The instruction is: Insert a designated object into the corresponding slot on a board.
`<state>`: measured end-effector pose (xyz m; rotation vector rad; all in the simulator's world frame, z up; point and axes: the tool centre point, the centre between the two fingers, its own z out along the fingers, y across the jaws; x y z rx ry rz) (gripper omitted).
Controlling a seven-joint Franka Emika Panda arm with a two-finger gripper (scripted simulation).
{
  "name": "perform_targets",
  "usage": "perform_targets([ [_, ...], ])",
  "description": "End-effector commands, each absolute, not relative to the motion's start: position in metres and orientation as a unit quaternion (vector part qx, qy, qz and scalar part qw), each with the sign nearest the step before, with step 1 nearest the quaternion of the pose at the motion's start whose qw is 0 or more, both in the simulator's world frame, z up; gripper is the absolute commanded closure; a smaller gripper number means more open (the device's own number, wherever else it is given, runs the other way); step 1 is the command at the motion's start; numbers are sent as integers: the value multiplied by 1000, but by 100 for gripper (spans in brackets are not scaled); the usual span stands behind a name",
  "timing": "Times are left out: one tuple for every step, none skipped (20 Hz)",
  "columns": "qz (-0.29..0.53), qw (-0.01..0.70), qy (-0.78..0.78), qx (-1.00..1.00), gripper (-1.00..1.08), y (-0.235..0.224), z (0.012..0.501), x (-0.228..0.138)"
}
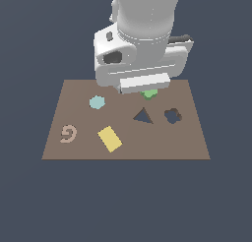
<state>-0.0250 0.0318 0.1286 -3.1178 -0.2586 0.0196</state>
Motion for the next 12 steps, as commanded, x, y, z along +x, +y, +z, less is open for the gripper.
perform_targets([
  [5, 6, -122, -993, -92, 44, 114, -35],
  [5, 5, -139, -990, -92, 49, 107, -39],
  [4, 5, -156, -988, -92, 54, 101, -44],
  [4, 5, -172, -985, -92, 58, 95, -48],
  [3, 4, -186, -982, -92, 62, 89, -53],
  [3, 4, -200, -980, -92, 66, 84, -57],
  [2, 3, -212, -977, -92, 69, 79, -61],
  [2, 3, -224, -975, -92, 71, 74, -64],
  [1, 3, -234, -972, -92, 74, 70, -67],
  [1, 3, -243, -970, -92, 76, 66, -70],
  [1, 2, -251, -968, -92, 77, 63, -73],
  [1, 2, -258, -966, -92, 79, 60, -75],
])
